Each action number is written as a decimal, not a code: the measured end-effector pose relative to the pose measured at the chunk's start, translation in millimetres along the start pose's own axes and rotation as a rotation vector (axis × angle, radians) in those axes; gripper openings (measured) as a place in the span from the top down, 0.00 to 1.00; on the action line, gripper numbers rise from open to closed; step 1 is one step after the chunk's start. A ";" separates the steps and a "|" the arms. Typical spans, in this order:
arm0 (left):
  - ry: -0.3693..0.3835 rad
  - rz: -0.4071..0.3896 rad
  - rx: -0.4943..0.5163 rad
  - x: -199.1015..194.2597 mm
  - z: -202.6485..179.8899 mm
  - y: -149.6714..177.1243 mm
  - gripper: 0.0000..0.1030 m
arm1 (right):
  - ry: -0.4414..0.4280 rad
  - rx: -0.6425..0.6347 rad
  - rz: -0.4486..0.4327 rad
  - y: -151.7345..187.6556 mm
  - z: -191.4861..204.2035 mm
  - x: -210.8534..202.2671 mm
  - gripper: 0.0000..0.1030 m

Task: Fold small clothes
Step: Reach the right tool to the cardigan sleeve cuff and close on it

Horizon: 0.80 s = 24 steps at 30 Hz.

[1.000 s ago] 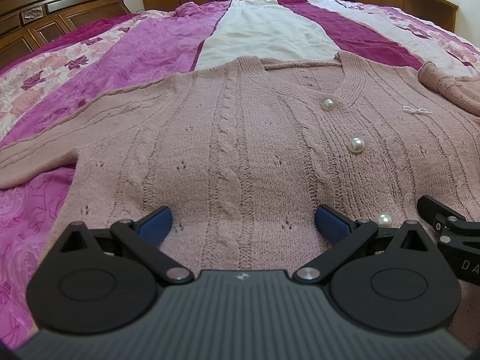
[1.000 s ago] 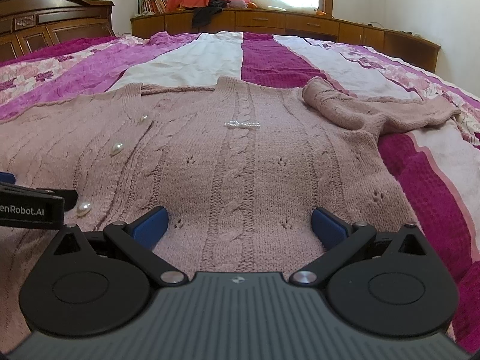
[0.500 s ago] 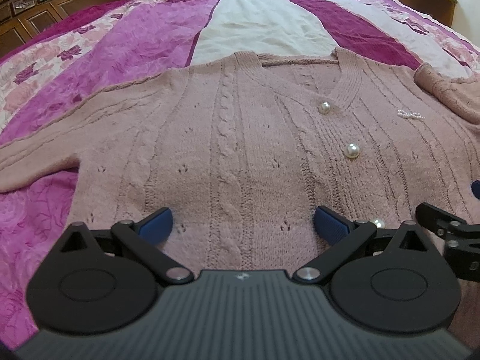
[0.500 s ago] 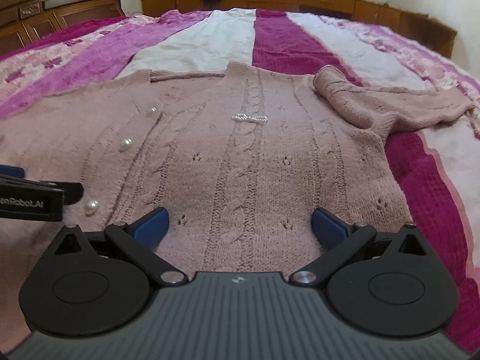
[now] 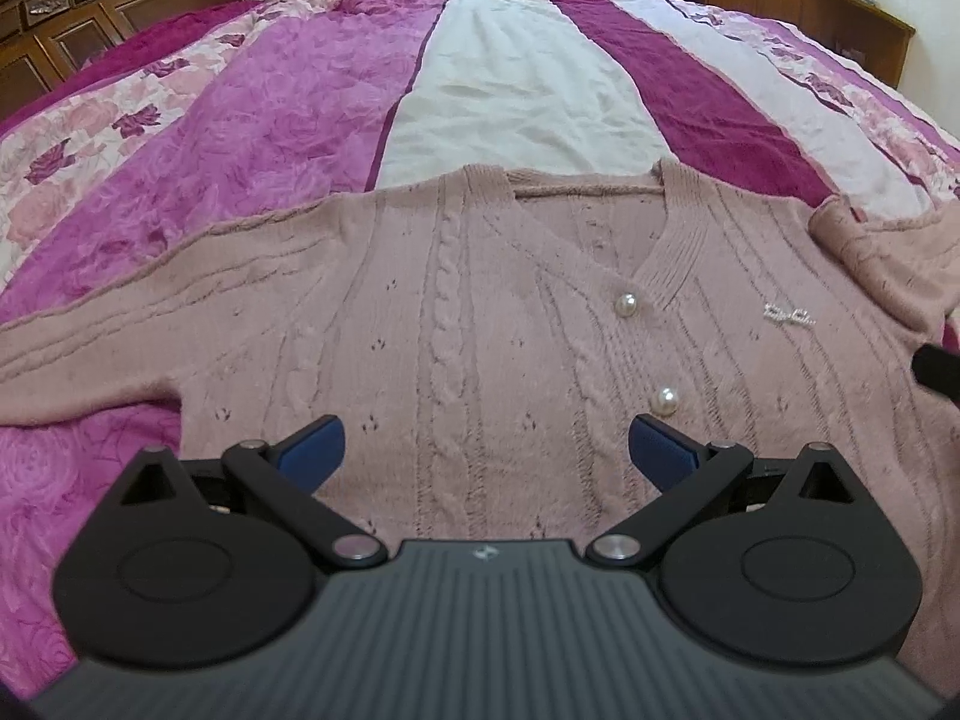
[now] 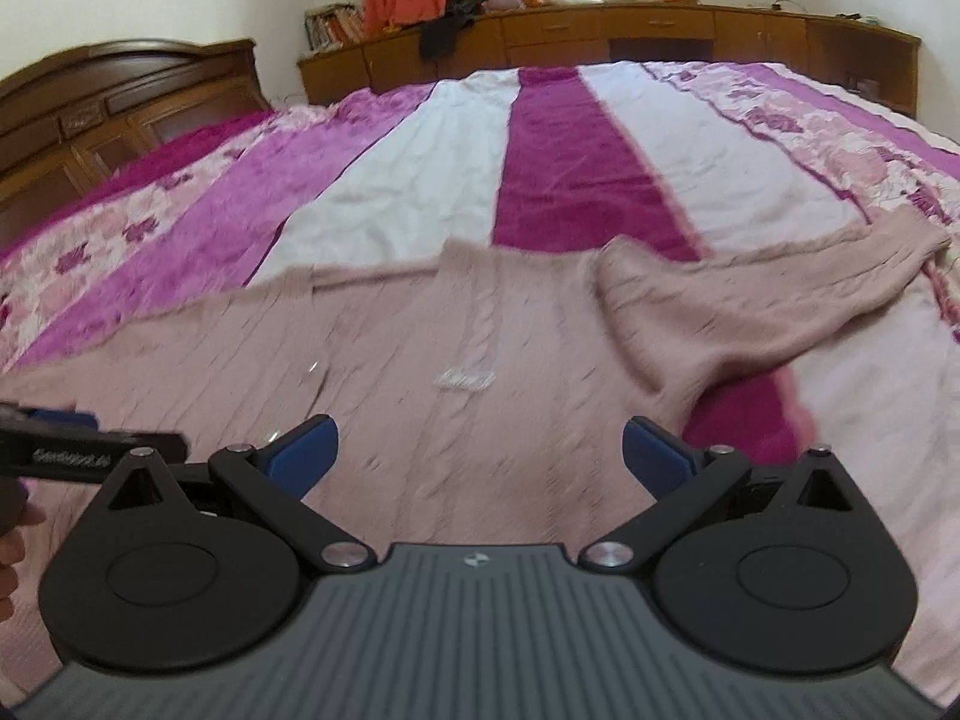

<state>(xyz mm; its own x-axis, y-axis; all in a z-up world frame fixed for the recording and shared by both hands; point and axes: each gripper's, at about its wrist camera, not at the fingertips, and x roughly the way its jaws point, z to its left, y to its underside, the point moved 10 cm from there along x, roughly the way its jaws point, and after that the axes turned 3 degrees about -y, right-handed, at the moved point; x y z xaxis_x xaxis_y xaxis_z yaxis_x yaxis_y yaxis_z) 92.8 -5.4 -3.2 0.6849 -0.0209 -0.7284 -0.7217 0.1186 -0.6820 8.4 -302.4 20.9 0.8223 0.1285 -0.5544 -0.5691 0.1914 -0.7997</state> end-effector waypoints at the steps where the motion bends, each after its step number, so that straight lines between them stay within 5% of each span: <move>1: 0.003 0.000 -0.002 -0.9 -0.9 -1.6 0.00 | 0.011 0.004 -0.006 -4.3 -7.3 -1.1 0.00; 24: -0.016 0.049 -0.009 19.2 -13.5 -5.6 0.00 | 0.264 0.211 -0.038 -49.5 -190.3 38.4 0.00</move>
<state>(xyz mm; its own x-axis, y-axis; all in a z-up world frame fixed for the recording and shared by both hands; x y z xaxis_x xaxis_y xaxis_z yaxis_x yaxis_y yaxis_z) 108.6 -19.9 -14.3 0.6501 0.0008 -0.7598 -0.7552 0.1105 -0.6461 67.5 -492.1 -4.7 0.7979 -0.1340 -0.5878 -0.5022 0.3916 -0.7710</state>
